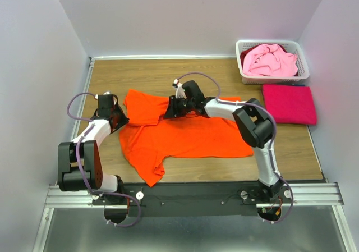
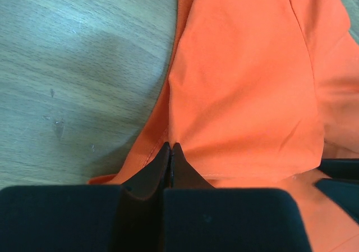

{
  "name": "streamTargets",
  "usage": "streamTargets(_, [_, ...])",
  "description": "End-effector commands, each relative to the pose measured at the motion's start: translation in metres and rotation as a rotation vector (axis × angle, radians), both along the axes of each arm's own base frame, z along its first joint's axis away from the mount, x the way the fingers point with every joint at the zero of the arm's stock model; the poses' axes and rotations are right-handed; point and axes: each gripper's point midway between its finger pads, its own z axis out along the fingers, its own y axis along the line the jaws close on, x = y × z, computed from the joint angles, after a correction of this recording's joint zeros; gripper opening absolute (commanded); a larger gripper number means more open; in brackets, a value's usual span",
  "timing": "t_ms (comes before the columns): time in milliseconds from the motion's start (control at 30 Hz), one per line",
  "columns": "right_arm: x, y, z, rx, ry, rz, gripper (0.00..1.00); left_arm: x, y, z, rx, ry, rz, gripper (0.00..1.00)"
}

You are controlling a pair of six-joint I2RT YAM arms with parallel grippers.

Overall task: Fold and stack the t-shirts
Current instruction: Fold the tshirt

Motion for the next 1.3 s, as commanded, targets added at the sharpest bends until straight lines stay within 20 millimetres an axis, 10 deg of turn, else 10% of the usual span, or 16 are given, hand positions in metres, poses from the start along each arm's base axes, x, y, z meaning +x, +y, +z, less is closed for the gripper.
streamTargets(0, [0.023, -0.051, 0.02, -0.099, -0.087, -0.132, 0.41, -0.001, 0.005, 0.0, 0.02, -0.002, 0.015, 0.0])
streamTargets(200, [0.064, -0.14, 0.041, -0.203, -0.178, -0.392, 0.41, -0.013, 0.011, 0.007, 0.007, 0.0, 0.108, 0.15])
streamTargets(400, [0.094, -0.252, 0.043, -0.32, -0.176, -0.667, 0.43, 0.002, 0.031, 0.057, 0.077, -0.16, 0.203, 0.53])
streamTargets(500, [0.102, -0.285, 0.038, -0.349, -0.162, -0.742, 0.43, 0.02, 0.042, 0.073, 0.136, -0.189, 0.214, 0.54])
streamTargets(800, [0.102, -0.334, 0.01, -0.378, -0.066, -0.846, 0.35, 0.093, 0.017, 0.06, 0.088, -0.162, 0.069, 0.22])
streamTargets(1033, [0.102, -0.349, -0.003, -0.37, -0.019, -0.868, 0.31, 0.137, -0.016, 0.029, 0.031, -0.117, -0.023, 0.2])
streamTargets(1267, [0.098, -0.358, -0.032, -0.333, 0.101, -0.883, 0.3, 0.155, 0.0, -0.008, 0.068, -0.038, 0.059, 0.13])
